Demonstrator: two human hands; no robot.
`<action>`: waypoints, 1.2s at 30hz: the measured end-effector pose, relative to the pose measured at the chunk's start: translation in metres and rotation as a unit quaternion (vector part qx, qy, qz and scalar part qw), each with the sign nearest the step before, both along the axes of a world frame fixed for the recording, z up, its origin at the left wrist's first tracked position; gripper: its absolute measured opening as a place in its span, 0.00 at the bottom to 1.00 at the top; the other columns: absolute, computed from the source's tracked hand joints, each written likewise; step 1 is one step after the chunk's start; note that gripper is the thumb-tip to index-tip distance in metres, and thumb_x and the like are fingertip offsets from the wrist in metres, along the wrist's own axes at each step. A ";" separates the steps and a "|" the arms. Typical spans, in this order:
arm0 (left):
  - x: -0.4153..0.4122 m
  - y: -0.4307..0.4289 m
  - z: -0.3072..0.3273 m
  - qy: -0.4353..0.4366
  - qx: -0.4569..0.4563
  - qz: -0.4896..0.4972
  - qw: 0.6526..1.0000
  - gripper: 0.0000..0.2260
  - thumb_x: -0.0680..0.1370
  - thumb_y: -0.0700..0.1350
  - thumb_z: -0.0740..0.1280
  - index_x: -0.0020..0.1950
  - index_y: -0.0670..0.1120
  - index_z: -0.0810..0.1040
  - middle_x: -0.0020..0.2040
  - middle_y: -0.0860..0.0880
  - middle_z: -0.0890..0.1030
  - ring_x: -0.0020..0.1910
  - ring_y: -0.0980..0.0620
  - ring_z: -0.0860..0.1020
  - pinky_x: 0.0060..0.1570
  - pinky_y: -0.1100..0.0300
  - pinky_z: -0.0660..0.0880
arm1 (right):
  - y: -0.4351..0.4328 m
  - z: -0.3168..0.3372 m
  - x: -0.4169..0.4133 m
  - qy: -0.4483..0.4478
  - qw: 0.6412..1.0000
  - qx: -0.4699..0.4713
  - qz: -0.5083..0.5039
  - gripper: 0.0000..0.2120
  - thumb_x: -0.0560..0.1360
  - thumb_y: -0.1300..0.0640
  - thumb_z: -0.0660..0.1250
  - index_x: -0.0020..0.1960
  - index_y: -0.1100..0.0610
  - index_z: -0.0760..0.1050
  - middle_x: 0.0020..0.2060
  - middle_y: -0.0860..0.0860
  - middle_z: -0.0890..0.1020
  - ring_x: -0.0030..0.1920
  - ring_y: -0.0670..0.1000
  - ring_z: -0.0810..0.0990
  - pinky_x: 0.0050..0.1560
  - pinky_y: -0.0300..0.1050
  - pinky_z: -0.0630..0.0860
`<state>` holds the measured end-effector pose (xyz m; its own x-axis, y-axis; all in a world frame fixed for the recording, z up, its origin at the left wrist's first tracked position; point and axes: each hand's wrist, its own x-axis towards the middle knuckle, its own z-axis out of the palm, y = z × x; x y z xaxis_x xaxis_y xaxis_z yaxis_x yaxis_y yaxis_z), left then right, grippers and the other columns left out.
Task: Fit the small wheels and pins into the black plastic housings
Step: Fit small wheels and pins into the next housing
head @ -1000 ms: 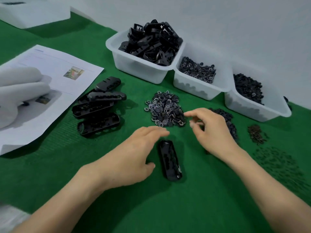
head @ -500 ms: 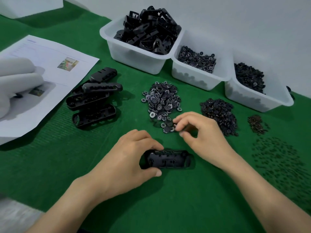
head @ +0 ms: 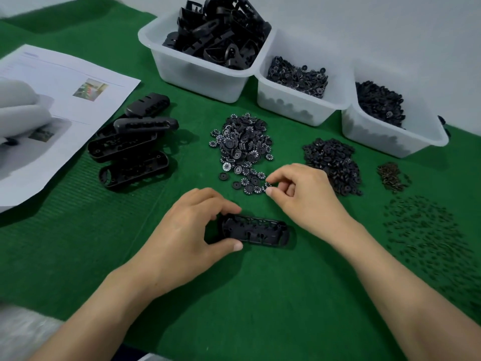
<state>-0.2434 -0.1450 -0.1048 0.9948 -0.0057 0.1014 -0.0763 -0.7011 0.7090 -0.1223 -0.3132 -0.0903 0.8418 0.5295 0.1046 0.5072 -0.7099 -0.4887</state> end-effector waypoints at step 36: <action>-0.001 -0.001 0.000 -0.006 -0.007 0.016 1.000 0.18 0.66 0.53 0.73 0.54 0.53 0.78 0.48 0.60 0.74 0.48 0.61 0.70 0.49 0.68 0.68 | -0.001 0.017 -0.036 -0.041 0.978 0.008 0.207 0.05 0.69 0.57 0.71 0.45 0.55 0.83 0.38 0.50 0.80 0.38 0.53 0.79 0.36 0.53 0.76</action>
<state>-0.2440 -0.1462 -0.1044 0.9933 0.0281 0.1123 -0.0615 -0.6936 0.7178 -0.1583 -0.3145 -0.0736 0.5446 0.8206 0.1734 0.7873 -0.4289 -0.4430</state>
